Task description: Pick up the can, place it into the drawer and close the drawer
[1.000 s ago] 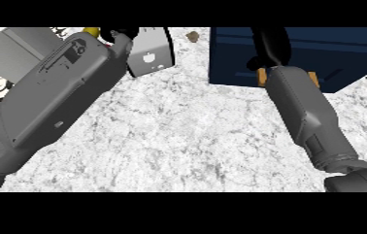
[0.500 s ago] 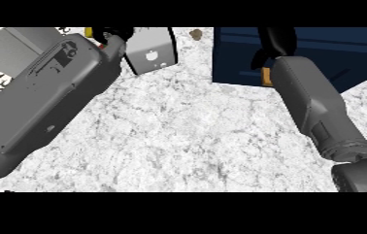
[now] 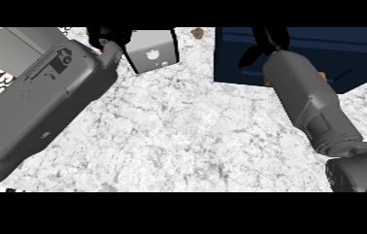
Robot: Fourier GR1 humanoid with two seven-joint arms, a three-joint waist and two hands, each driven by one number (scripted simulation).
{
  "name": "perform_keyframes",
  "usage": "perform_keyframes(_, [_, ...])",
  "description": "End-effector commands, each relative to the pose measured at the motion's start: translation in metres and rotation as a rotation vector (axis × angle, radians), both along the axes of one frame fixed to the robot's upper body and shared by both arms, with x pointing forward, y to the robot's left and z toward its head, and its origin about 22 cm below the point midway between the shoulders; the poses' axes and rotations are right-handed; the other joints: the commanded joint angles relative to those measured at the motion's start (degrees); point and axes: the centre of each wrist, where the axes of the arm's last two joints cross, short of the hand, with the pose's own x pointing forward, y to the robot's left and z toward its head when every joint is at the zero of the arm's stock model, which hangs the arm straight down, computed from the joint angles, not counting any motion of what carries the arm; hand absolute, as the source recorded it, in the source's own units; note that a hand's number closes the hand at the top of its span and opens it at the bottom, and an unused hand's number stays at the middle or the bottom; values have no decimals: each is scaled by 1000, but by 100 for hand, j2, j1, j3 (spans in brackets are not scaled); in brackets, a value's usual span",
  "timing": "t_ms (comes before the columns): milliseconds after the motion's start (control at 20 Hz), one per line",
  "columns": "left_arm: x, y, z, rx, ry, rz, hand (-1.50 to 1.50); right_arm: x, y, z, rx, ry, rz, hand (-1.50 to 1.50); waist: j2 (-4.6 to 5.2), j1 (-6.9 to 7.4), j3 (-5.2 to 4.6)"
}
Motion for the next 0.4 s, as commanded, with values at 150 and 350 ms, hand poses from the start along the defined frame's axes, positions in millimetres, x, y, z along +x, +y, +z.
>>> perform_keyframes(150, [-4, 3, -3, -1, -11, 0, -150, 11, 12, 39, 465, -17, 40, -150, -87, 6, -23])
perform_keyframes(350, [-8, 11, -5, 9, -7, 7, -150, 11, -6, 38, 506, 7, 64, -150, -106, -34, -42])
